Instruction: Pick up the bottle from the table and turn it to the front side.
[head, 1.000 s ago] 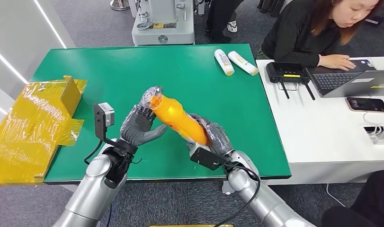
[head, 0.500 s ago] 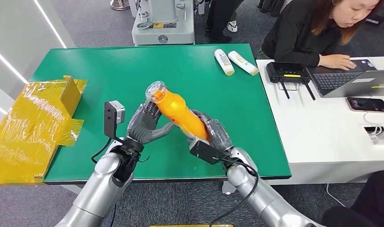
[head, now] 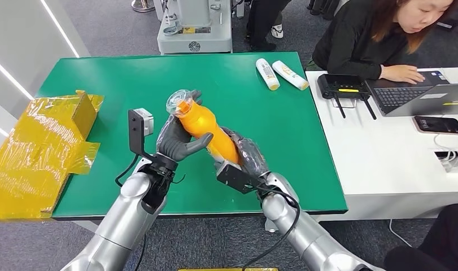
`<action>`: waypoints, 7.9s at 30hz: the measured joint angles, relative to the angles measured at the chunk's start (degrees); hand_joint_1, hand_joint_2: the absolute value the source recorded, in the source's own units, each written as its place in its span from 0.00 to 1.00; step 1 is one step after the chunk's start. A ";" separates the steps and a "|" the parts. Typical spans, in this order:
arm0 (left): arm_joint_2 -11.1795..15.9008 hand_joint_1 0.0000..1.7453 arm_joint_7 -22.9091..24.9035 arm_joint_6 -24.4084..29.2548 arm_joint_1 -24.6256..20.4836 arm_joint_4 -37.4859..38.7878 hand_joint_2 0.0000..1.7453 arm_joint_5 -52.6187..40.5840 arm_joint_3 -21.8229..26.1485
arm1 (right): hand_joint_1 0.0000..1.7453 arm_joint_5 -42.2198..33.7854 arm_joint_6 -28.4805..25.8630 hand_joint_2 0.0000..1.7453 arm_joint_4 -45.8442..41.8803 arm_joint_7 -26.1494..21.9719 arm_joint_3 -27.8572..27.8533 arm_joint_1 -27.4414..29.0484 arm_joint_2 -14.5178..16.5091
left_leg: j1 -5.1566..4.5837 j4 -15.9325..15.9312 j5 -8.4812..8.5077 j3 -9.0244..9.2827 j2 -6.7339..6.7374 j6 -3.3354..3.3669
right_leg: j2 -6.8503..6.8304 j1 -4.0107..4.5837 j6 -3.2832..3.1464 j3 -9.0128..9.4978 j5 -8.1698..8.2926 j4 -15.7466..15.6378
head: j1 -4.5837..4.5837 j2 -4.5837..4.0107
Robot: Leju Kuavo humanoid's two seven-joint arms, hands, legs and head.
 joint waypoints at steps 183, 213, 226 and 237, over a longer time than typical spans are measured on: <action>30.88 0.71 10.74 0.06 -19.62 40.22 1.00 -88.02 -12.43 | 0.00 -20.52 0.91 1.00 -40.05 -14.40 -1.90 27.36 -7.51 | 0.05 -0.15 0.11 0.00 0.29 -0.23 | 0.28 0.06 -0.29 -0.20 0.04 0.18 | 0.01 -0.01; 31.46 0.00 6.83 17.69 -14.09 40.27 1.00 -86.67 -10.07 | 0.00 -19.47 2.01 1.00 -38.60 -14.64 0.62 25.88 -7.97 | 0.06 -0.15 0.12 0.04 0.30 -0.26 | 0.29 0.07 -0.31 -0.21 0.03 0.19 | 0.02 -0.01; 22.56 0.00 -13.73 46.23 -4.30 29.94 1.00 -71.59 5.95 | 0.00 -19.76 0.57 1.00 -37.33 -13.88 1.56 25.84 -8.06 | 0.04 -0.14 0.09 0.03 0.34 -0.27 | 0.33 0.05 -0.30 -0.23 0.03 0.13 | 0.03 -0.01; 15.98 0.00 -20.19 46.31 4.46 10.59 1.00 -52.72 9.65 | 0.00 -20.91 0.59 1.00 -37.22 -12.93 1.75 27.39 -8.06 | 0.04 -0.15 0.08 0.04 0.34 -0.27 | 0.33 0.05 -0.31 -0.23 0.02 0.13 | 0.01 -0.01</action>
